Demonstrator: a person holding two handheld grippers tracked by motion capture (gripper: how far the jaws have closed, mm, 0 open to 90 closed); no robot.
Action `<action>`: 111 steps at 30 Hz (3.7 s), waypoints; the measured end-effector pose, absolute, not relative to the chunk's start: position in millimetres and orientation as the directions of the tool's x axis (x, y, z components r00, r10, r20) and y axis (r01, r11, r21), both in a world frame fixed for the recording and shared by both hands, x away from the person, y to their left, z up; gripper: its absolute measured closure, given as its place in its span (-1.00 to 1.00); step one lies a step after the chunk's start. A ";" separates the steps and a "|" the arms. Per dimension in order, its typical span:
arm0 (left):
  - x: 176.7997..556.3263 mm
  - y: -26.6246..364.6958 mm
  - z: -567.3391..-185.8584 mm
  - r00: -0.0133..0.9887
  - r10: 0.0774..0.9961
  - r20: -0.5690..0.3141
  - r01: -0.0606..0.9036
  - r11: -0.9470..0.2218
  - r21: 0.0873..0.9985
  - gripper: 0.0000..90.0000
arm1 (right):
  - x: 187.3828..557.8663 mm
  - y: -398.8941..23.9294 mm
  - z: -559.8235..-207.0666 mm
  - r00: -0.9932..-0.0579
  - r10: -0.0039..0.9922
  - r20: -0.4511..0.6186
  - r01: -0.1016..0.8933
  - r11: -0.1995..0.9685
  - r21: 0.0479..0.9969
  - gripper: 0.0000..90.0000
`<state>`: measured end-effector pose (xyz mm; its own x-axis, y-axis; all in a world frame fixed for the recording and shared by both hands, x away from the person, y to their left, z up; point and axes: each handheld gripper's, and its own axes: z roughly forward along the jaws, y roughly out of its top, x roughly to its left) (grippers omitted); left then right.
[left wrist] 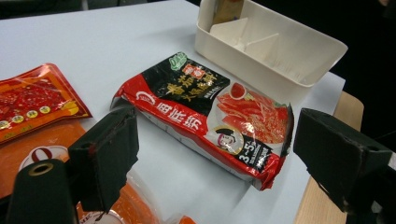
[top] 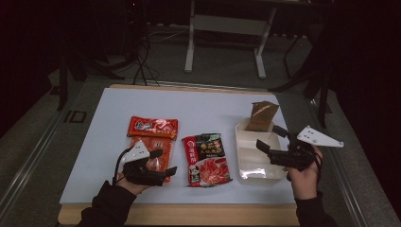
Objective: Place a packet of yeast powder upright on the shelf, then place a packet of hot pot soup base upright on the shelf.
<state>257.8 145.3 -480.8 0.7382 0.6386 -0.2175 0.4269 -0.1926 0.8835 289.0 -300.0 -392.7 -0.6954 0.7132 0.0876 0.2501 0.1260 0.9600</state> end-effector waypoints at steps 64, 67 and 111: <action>397.1 77.0 -520.8 0.615 0.759 -0.211 0.649 -0.337 0.682 0.02 | 212.6 -279.1 -420.2 -0.763 0.643 0.056 0.217 0.174 0.961 -0.68; 399.4 72.7 -526.2 0.614 0.760 -0.214 0.670 -0.357 0.651 0.03 | 213.8 -279.2 -421.3 -0.764 0.642 0.065 0.226 0.172 0.959 -0.68; 362.1 67.5 -467.0 0.684 0.681 -0.262 0.594 -0.312 0.741 0.94 | 212.9 -282.4 -415.6 -0.753 0.658 0.008 0.165 0.177 0.970 -0.67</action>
<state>362.1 67.5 -467.0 0.6843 0.6806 -0.2617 0.5940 -0.3121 0.7414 212.9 -282.4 -415.6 -0.7527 0.6583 0.0076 0.1648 0.1773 0.9703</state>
